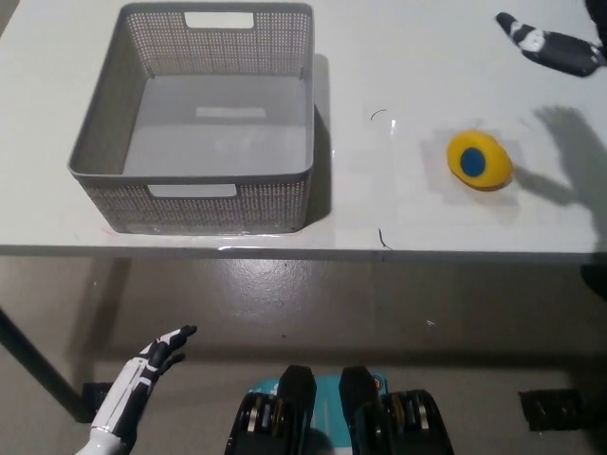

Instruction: Use the right hand to pick up a yellow duck toy and place it into a container on the left hand side

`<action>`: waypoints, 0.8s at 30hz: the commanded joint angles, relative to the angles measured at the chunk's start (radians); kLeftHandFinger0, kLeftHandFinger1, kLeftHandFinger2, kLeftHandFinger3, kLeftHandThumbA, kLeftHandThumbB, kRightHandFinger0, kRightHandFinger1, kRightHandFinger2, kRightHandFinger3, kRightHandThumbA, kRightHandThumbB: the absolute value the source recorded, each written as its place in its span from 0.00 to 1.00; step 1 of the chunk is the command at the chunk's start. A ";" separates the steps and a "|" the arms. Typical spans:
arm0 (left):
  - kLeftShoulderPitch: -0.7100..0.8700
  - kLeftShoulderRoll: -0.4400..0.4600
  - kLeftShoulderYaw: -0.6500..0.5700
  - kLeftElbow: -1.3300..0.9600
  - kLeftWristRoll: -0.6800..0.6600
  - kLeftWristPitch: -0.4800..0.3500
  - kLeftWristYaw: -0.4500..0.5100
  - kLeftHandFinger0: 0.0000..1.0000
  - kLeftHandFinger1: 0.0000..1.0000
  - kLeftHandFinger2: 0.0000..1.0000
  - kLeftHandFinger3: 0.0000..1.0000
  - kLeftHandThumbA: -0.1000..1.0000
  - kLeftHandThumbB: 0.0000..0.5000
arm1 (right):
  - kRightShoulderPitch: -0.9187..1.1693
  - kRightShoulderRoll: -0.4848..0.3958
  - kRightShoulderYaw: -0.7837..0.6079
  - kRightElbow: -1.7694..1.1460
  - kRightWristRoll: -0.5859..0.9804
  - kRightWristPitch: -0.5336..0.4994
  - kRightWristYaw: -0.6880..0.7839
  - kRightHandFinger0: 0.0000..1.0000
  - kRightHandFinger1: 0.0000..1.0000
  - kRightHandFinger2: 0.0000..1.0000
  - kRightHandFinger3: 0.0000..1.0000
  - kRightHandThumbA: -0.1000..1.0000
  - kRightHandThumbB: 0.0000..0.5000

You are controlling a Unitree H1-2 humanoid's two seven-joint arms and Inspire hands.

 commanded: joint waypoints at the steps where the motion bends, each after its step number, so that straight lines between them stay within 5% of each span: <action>1: 0.020 0.026 0.002 -0.037 -0.001 -0.066 -0.024 1.00 1.00 1.00 1.00 1.00 0.45 | -0.227 -0.043 0.108 0.242 -0.086 0.055 0.136 1.00 1.00 1.00 1.00 0.83 1.00; 11: 0.017 0.015 0.001 -0.044 0.006 -0.059 -0.022 1.00 1.00 1.00 1.00 1.00 0.54 | -0.393 -0.003 0.246 0.561 -0.068 0.081 0.275 1.00 1.00 1.00 1.00 1.00 1.00; 24: 0.023 0.016 0.003 -0.045 0.009 -0.055 -0.024 1.00 1.00 1.00 1.00 1.00 0.59 | -0.428 0.033 0.346 0.698 -0.064 0.110 0.371 1.00 1.00 1.00 1.00 1.00 1.00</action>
